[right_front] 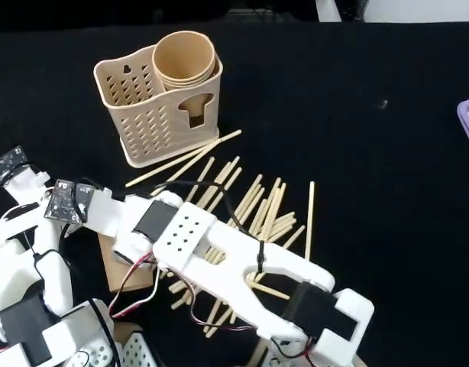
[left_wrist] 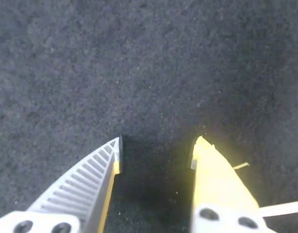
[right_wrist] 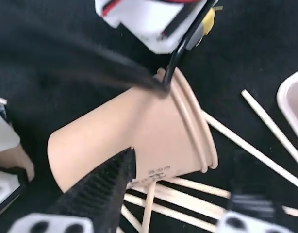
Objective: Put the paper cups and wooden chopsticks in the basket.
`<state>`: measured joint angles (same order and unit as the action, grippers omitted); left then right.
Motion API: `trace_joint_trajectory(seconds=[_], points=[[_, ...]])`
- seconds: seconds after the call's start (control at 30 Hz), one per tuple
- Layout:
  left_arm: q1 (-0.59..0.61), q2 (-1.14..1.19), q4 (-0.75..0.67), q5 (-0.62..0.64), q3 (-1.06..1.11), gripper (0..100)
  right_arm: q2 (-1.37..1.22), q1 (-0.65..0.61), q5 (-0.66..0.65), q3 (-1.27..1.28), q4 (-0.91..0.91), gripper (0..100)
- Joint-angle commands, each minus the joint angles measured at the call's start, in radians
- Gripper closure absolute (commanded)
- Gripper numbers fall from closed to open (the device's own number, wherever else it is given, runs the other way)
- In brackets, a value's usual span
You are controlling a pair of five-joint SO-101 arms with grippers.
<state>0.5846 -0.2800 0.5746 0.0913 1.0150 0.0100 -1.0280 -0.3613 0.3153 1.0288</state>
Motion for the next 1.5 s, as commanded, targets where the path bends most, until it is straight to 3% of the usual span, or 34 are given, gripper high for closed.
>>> trace_joint_trajectory(seconds=[0.0,0.17,0.47,0.57,0.63,0.73,0.8,1.0,1.23,1.47], points=[[0.025,-0.003,0.012,0.015,-0.033,76,-0.002,0.074,-0.006,-0.044,0.02,86.4],[0.021,-0.003,0.012,0.012,-0.03,76,0.024,0.135,-0.002,-0.036,0.097,99.0],[0.018,-0.002,0.012,0.008,-0.031,76,0.372,0.18,0.078,0.217,0.046,98.7],[0.019,0.0,0.012,0.008,-0.035,76,0.476,0.15,0.16,0.346,-0.098,94.5],[0.025,-0.002,0.012,0.012,-0.035,76,0.495,0.126,0.215,0.404,-0.196,84.1],[0.03,-0.005,0.014,0.015,-0.03,76,0.452,0.098,0.255,0.421,-0.295,66.9],[0.064,-0.005,0.04,0.018,-0.038,76,0.403,0.071,0.259,0.39,-0.315,61.7],[0.143,0.006,0.098,0.094,-0.081,76,0.262,0.009,0.249,0.163,-0.175,64.3],[0.151,0.006,0.098,0.097,-0.082,76,0.088,0.02,0.12,-0.031,-0.014,68.4],[0.153,0.006,0.1,0.098,-0.082,76,-0.058,0.014,0.204,-0.131,0.034,67.9]])
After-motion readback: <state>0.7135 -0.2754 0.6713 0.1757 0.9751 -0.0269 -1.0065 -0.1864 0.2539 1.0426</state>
